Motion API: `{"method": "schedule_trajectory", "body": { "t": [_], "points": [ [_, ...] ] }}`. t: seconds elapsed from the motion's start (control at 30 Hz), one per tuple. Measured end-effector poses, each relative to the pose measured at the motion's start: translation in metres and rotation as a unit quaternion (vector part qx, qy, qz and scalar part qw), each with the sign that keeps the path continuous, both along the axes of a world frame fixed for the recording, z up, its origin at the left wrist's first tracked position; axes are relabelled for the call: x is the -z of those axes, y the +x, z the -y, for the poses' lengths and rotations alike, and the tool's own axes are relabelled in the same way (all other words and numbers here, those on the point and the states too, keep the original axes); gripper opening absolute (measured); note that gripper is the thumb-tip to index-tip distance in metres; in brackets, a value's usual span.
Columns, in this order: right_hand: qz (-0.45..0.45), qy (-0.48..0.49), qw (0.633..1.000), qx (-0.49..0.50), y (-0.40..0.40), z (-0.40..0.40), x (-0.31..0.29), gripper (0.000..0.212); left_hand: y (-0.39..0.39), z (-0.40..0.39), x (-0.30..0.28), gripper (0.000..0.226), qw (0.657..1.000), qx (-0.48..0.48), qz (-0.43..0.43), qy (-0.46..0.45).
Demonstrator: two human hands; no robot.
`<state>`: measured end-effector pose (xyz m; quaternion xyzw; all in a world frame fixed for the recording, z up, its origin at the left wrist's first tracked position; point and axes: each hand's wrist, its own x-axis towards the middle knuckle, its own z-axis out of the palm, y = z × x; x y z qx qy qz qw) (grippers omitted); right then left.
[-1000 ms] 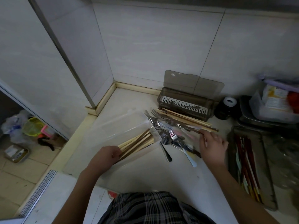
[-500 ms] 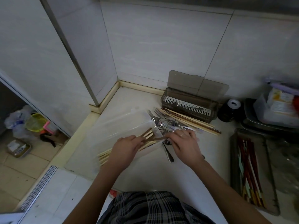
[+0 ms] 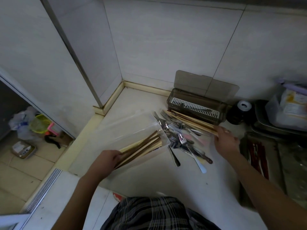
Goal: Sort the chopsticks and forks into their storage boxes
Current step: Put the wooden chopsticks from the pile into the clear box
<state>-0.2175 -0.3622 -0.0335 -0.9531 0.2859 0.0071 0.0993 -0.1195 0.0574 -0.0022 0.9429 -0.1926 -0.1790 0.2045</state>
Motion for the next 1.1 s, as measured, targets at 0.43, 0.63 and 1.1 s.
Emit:
{"method": "schedule_trajectory", "body": {
  "t": [0.43, 0.63, 1.1],
  "points": [
    [-0.083, 0.016, 0.996, -0.001, -0.008, -0.011, 0.023, 0.044, 0.005, 0.021, 0.004, 0.022, 0.999, 0.02, -0.025, -0.029],
    [-0.084, 0.02, 0.996, -0.004, -0.009, -0.012, 0.022, 0.043, 0.016, 0.041, 0.001, 0.011, 0.997, -0.011, -0.064, -0.031],
    [-0.049, 0.017, 0.999, 0.012, -0.006, -0.005, 0.022, 0.035, 0.021, 0.042, 0.01, 0.019, 0.988, 0.073, -0.105, 0.088]
  ]
}}
